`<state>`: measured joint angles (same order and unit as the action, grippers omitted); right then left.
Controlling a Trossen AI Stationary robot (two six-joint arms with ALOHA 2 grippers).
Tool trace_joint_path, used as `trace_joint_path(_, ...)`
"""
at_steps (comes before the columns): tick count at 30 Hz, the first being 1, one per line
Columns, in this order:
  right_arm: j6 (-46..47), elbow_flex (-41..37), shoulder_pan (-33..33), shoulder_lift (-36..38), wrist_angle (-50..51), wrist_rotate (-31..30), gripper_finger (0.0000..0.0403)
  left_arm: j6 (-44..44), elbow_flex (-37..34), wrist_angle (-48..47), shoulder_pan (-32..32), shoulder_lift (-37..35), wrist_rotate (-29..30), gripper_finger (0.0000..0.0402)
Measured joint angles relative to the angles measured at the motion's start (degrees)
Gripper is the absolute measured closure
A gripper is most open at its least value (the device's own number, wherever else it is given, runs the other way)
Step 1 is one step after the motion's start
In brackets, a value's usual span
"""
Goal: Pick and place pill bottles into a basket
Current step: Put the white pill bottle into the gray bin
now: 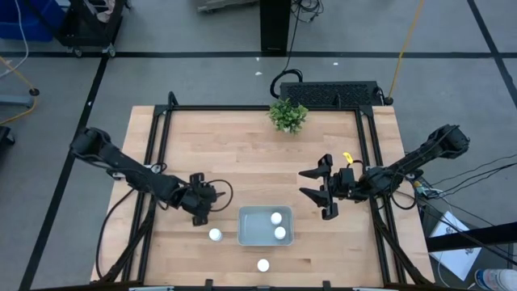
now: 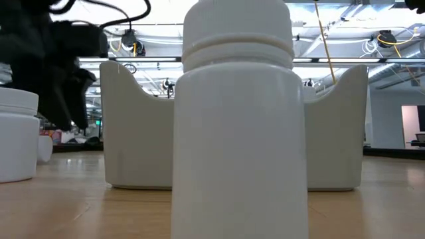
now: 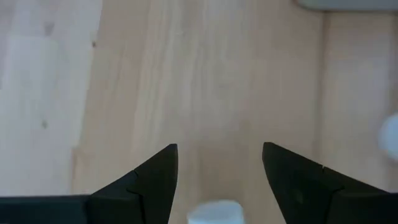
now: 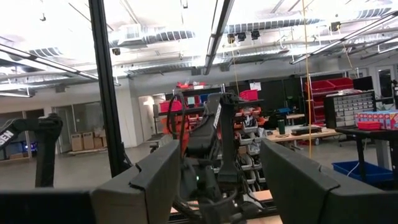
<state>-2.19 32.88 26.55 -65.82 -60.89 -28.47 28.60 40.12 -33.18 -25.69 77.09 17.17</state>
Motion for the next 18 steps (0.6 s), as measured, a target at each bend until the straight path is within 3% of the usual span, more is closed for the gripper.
trace_joint_path(9, 1.11, 0.0, 0.02, 0.02, 0.69, 0.0, 0.0188, 10.7, 0.7, -10.01, -2.53, -1.05, -6.54, 0.016)
trace_joint_path(18, 1.11, 0.0, 0.02, 0.0, 0.7, 0.02, 0.0188, 18.07, 0.7, -16.21, -7.19, -1.04, -6.85, 0.016)
